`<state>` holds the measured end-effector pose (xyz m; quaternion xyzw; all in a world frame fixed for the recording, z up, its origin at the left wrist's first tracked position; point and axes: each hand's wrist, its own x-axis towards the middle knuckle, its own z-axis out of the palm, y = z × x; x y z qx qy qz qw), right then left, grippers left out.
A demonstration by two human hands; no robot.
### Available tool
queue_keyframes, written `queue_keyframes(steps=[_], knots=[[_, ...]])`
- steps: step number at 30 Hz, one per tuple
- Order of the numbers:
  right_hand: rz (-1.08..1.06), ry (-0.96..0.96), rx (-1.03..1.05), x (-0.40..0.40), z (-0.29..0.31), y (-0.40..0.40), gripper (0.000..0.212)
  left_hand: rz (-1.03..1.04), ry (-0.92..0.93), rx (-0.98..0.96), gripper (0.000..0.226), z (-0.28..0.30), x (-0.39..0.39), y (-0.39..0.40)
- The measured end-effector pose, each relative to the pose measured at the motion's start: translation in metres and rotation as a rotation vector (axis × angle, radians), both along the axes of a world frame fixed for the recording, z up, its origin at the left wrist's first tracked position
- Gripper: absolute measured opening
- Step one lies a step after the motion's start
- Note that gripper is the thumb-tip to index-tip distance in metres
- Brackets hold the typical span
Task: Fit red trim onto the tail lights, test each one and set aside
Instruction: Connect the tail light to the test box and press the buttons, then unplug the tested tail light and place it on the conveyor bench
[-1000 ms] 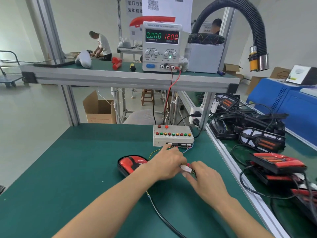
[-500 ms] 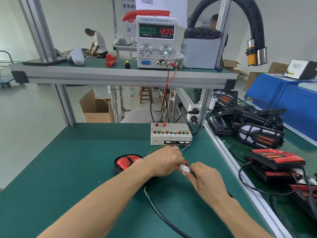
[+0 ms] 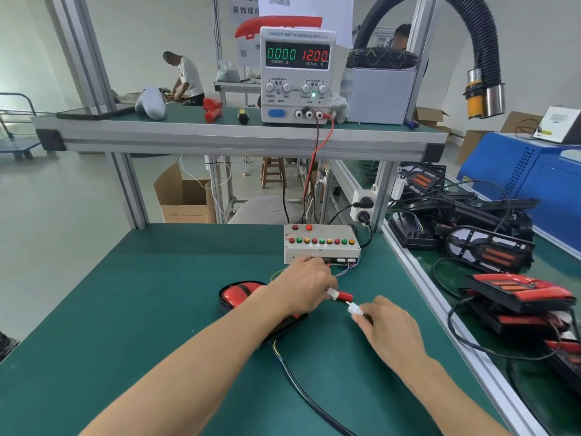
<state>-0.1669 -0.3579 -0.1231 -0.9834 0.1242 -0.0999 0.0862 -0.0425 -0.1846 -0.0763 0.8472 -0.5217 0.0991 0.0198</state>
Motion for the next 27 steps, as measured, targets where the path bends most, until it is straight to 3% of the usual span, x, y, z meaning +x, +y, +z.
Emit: queue_keyframes(steps=[4, 7, 10, 11, 14, 16, 19, 24, 27], knots=[[0.006, 0.085, -0.035, -0.003, -0.007, 0.000, 0.033, 0.117, 0.143, -0.047, 0.046, -0.012, -0.009, 0.007], [0.014, 0.031, -0.026, -0.012, -0.009, 0.001, 0.033, 0.233, 0.303, -0.429, 0.046, -0.007, -0.026, 0.031], [0.048, -0.042, -0.002, -0.028, -0.013, 0.010, 0.035, 0.644, 0.264, -0.970, 0.010, -0.006, -0.050, 0.080], [0.051, -0.077, -0.011, -0.033, -0.016, 0.012, 0.035, 0.802, 0.269, -1.081, 0.012, -0.009, -0.059, 0.099], [-0.104, -0.043, -0.074, -0.046, -0.016, 0.013, 0.047, 1.122, 0.516, -1.026, 0.036, -0.025, -0.079, 0.134], [-0.208, 0.076, -0.130, -0.052, -0.012, 0.008, 0.052, 1.145, 0.806, -0.988, 0.046, -0.034, -0.086, 0.134], [-0.227, 0.132, -0.128, -0.060, -0.007, 0.004, 0.039, 1.050, 1.152, -1.086, 0.046, -0.041, -0.091, 0.121], [-0.198, 0.194, -0.097, -0.081, 0.002, -0.008, 0.019, 0.943, 1.419, -1.274, 0.026, -0.050, -0.084, 0.110], [-0.190, 0.260, -0.080, -0.095, 0.006, -0.012, 0.010, 0.917, 1.461, -1.411, 0.024, -0.050, -0.091, 0.113]])
